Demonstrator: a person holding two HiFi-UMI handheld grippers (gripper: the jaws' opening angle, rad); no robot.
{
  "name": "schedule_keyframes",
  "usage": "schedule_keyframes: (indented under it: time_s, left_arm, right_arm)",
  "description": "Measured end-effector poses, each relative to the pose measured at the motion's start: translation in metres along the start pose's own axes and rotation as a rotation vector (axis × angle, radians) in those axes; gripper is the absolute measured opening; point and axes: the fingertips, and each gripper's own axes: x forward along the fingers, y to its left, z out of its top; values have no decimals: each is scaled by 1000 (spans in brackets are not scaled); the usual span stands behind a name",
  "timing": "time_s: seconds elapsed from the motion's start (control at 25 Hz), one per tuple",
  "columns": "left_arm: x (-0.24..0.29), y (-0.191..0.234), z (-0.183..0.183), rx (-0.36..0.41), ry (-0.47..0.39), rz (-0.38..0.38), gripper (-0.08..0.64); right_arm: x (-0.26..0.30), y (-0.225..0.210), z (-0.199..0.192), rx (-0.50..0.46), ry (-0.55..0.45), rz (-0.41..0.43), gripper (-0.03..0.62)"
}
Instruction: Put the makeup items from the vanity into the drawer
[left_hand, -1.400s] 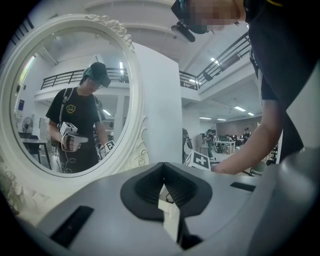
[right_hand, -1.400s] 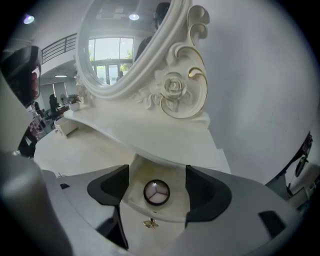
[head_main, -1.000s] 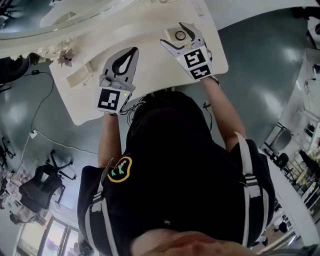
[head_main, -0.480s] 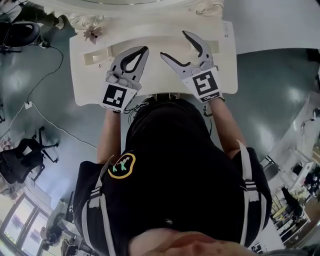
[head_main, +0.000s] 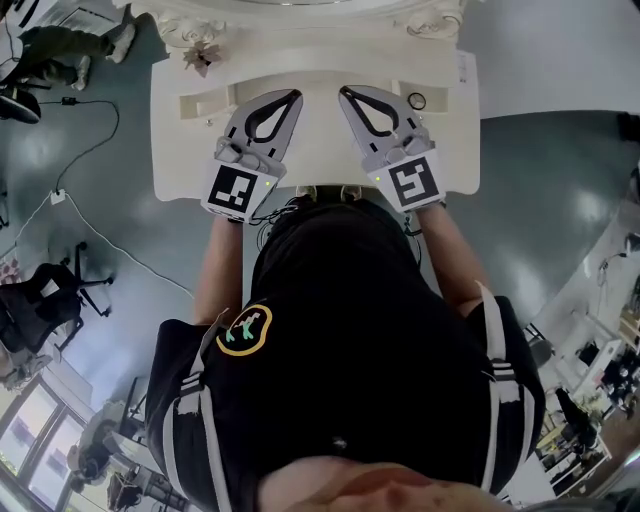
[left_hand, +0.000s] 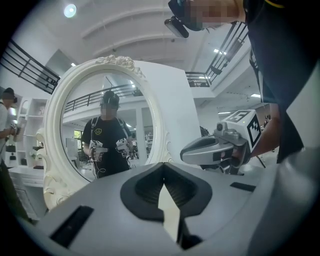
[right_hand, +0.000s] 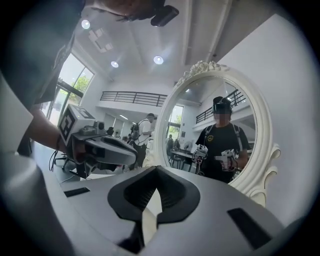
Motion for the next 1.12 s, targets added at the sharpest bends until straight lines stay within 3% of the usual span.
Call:
schedule_keyframes:
  time_s: [0.36, 1.12]
  left_arm:
    - [-1, -3, 4, 5, -6, -16, 18]
    - [3, -4, 2, -4, -9, -23, 18]
  right_arm:
    - [-2, 1, 12, 55, -66, -30, 20]
    - [-2, -3, 10, 80, -80, -58, 18]
